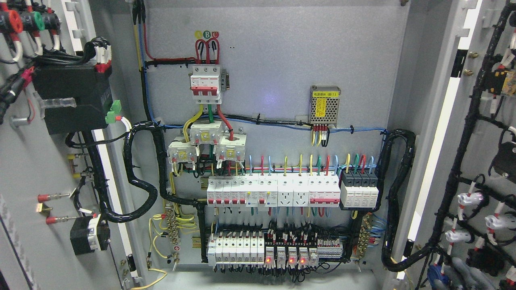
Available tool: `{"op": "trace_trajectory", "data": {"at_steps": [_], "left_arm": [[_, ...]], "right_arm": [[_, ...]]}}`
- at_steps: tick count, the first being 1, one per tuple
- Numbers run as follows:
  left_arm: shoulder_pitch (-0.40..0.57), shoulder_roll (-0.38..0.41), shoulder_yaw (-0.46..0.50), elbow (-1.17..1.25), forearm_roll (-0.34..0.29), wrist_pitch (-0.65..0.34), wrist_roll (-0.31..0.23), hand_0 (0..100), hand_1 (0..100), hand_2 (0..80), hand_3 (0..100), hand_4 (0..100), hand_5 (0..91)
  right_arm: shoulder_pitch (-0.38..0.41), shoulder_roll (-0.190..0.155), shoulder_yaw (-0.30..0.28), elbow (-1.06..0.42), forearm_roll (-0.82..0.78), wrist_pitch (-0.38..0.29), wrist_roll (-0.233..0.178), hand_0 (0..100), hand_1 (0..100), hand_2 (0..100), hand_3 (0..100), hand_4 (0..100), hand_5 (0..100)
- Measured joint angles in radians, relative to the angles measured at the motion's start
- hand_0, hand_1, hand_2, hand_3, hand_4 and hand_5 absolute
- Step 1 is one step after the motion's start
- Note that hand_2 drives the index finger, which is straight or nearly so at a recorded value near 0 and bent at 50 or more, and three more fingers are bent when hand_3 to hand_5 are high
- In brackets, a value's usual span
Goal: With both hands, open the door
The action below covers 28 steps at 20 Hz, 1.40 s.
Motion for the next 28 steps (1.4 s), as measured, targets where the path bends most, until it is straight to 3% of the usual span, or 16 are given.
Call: {"op": "trace_trajectory", "data": {"at_steps": [3,6,10,19,28], "left_arm": [[0.027,0.044,-0.103,-0.216,0.014,-0.074,0.105,0,0,0.0,0,0,0.0],[0.043,0.088,-0.194,-0.397,0.023,-0.171,0.159,0,0,0.0,0,0,0.0],[0.054,0.141,-0.301,-0.596,0.029,-0.296,0.178,0,0,0.0,0,0,0.0],[0.065,0.223,-0.457,-0.870,0.034,-0.729,0.192,0,0,0.0,0,0,0.0],[0.059,0.226,-0.462,-1.036,-0.001,-0.785,0.208,0,0,0.0,0,0,0.0]], "right_arm": [[0.006,-0.001,-0.022,-0.003,-0.008,0.000,-0.001,0,0,0,0,0,0],[0.011,0.001,-0.044,-0.004,-0.013,0.000,-0.001,0,0,0,0,0,0],[0.016,0.003,-0.072,-0.002,-0.019,0.000,-0.001,0,0,0,0,0,0],[0.030,0.010,-0.126,0.008,-0.083,0.002,-0.001,0,0,0,0,0,0],[0.067,0.016,-0.169,0.012,-0.101,0.002,-0.001,0,0,0,0,0,0]]}}
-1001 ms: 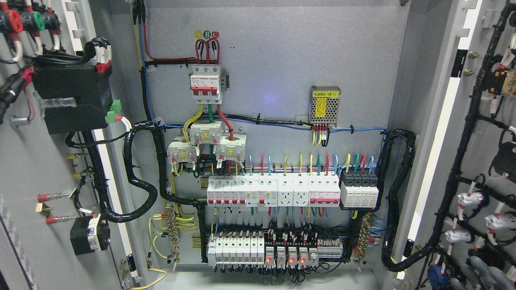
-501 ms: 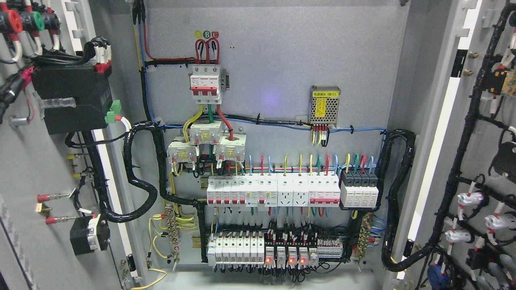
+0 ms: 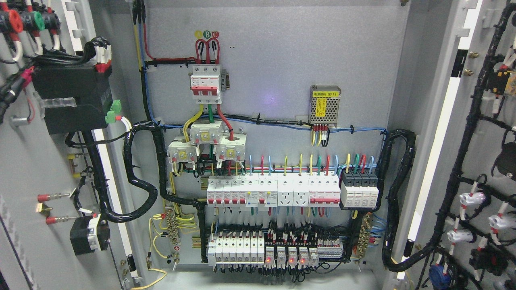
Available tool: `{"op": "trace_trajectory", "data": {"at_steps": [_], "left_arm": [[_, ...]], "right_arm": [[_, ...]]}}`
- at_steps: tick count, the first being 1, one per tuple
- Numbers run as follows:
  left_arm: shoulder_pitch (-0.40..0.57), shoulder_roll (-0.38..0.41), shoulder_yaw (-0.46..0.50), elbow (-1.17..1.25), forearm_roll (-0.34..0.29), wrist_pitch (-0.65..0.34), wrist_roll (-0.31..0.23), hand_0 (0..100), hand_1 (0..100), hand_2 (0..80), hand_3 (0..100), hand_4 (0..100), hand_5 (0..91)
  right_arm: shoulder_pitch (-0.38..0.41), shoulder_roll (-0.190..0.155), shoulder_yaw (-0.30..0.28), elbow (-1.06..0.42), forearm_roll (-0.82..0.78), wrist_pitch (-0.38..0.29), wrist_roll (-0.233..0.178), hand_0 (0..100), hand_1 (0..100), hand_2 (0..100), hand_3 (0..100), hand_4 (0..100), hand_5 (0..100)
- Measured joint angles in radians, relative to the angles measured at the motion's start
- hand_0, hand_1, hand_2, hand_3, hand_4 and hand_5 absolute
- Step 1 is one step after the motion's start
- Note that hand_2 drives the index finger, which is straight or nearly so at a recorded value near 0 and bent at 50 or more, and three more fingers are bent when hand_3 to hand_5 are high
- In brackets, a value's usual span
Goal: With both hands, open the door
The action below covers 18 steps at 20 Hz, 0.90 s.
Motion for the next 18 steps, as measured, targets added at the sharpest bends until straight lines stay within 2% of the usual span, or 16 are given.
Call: {"op": "trace_trajectory", "data": {"at_steps": [7,18], "left_arm": [[-0.035,-0.044,0.085,-0.091,-0.013,0.000,0.002,0,0,0.0,0,0,0.0],[-0.076,-0.147,0.275,-0.162,-0.014,-0.001,-0.002,0,0,0.0,0,0,0.0]], "right_arm": [[0.032,0.005,-0.037,0.002,-0.004,-0.001,0.000,0,0,0,0,0,0],[0.080,0.008,-0.086,0.002,-0.060,-0.003,0.000,0,0,0,0,0,0]]}}
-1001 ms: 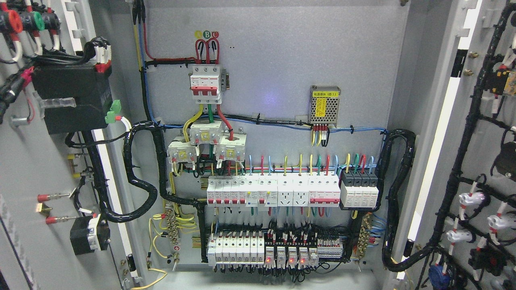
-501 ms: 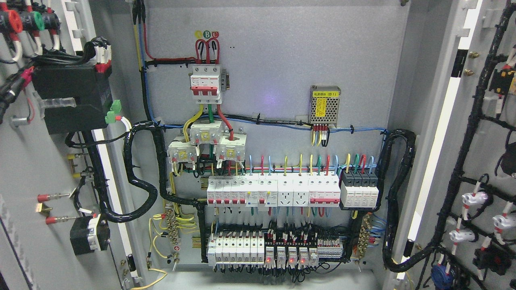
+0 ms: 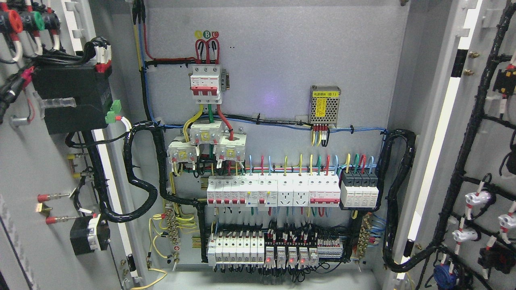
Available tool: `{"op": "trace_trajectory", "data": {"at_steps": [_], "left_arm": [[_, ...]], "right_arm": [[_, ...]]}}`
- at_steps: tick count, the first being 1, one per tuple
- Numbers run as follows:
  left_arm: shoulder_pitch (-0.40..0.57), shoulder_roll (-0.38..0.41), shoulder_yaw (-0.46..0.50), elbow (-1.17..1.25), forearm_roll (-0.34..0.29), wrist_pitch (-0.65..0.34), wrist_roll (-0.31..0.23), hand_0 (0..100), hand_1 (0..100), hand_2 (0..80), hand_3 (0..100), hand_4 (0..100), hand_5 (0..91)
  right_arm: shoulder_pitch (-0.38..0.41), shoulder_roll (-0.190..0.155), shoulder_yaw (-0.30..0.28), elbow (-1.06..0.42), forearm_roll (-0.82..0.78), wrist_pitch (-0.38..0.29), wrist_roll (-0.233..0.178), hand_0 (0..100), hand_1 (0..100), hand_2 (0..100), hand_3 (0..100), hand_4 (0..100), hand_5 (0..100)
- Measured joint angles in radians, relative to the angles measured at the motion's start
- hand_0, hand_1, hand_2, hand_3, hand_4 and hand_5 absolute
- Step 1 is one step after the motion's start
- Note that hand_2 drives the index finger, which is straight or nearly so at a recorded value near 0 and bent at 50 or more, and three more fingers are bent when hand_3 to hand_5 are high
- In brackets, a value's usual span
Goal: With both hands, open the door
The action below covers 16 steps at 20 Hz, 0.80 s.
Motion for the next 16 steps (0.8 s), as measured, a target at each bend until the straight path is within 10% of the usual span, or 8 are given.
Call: {"op": "trace_trajectory", "data": {"at_steps": [16], "left_arm": [[-0.008,-0.030,0.214,-0.031,0.041,0.000,0.002,0,0,0.0,0,0,0.0]], "right_arm": [[0.058,0.001,-0.024,0.005,-0.023,0.000,0.000,0,0,0,0,0,0]]}}
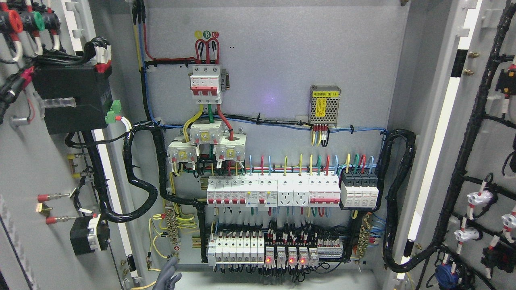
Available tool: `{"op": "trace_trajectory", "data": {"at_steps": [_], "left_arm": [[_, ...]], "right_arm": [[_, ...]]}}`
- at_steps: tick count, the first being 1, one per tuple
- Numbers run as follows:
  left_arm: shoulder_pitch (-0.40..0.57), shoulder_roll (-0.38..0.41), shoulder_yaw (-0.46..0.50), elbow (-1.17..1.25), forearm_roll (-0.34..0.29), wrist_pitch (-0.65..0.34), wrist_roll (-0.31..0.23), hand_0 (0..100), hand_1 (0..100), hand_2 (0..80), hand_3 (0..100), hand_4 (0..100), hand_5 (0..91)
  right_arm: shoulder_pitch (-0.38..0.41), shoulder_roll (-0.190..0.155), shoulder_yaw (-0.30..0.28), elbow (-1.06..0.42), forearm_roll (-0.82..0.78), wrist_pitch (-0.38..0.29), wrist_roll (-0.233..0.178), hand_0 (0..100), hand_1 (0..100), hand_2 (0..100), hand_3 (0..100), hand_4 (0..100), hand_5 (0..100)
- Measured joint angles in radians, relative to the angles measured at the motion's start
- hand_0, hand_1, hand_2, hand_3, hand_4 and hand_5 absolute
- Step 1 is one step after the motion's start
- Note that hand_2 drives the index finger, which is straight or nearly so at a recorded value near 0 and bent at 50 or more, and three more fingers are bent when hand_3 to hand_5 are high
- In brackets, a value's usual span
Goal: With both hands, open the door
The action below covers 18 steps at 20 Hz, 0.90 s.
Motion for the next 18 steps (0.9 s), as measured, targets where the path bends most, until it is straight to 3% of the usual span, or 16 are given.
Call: {"op": "trace_trajectory", "data": {"at_steps": [7,9,18], "left_arm": [[-0.006,-0.001,0.035,-0.002,0.029,0.000,0.003,0,0,0.0,0,0,0.0],[0.002,0.007,0.042,-0.003,0.023,0.000,0.004,0,0,0.0,0,0,0.0],[0.120,0.024,0.020,-0.012,0.012,0.000,-0.001,0,0,0.0,0,0,0.0]], "right_arm": [[0.010,0.003,-0.010,0.009,-0.002,0.001,0.003,0,0,0,0,0,0],[0.011,0.003,-0.014,0.012,-0.002,0.001,-0.021,0,0,0,0,0,0],[0.012,-0.002,0.002,0.005,0.000,-0.001,-0.035,0,0,0,0,0,0]]}}
